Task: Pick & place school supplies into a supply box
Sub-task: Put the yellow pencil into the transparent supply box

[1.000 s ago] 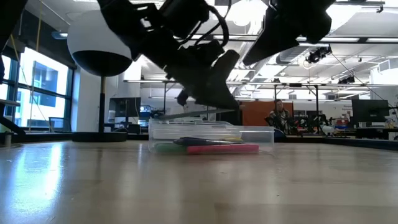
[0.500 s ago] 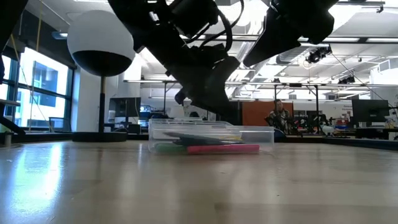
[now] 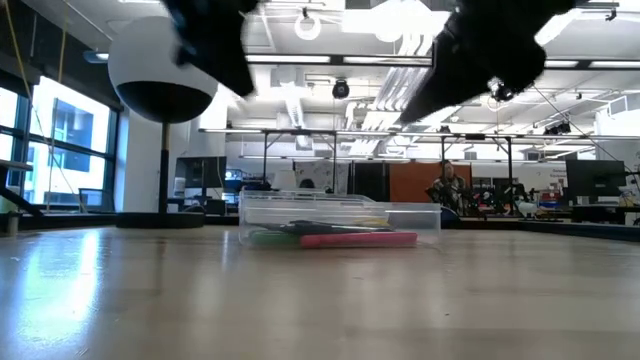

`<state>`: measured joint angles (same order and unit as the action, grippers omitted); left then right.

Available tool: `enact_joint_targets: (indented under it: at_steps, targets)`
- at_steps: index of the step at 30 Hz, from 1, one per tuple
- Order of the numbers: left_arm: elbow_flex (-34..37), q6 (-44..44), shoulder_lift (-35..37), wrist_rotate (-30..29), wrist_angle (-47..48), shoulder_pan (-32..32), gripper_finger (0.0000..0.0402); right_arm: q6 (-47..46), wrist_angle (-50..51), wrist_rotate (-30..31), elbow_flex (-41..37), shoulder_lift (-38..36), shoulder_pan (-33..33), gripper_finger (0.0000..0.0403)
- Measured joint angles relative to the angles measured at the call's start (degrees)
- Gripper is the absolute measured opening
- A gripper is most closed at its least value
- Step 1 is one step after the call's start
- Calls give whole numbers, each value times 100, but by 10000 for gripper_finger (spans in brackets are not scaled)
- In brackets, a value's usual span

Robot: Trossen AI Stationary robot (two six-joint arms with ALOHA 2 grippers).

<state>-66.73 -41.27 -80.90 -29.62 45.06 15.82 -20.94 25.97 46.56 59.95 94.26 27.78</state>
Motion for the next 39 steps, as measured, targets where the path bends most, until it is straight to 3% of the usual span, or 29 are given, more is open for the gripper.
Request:
enact_joint_targets:
  at_steps: [2, 7, 12, 15, 20, 23, 29, 34, 39]
  targets:
    - [97, -1015, 284, -539, 422, 644, 92, 23, -310, -2, -240, 0, 1, 78]
    - [601, -3356, 364, -1841, 479, 2340, 92, 544, -1562, -46, -745, 0, -52, 78]
    - [970, -5477, -18, -2101, 557, 3441, 92, 1798, -3233, -287, -1098, 0, -144, 78]
    - [975, -6446, -159, -1470, 966, 3718, 92, 2468, -4090, -648, -1211, 0, -241, 79]
    - [979, -7709, -161, 999, 2569, 3783, 92, 3148, -4998, -1081, -1216, 0, -412, 78]
    - [976, -8273, -137, 2048, 3223, 3783, 92, 3335, -5440, -1268, -1214, 0, -519, 78]
    - [1082, -8519, -168, 2245, 3043, 3785, 92, 3347, -5732, -1639, -1214, 0, -681, 78]
    - [1673, -8800, -169, 2296, 2591, 3785, 92, 3345, -5715, -2075, -1214, 0, -727, 78]
    - [2396, -8980, -169, 2959, 2389, 3783, 92, 3289, -5715, -2343, -1214, 0, -714, 78]
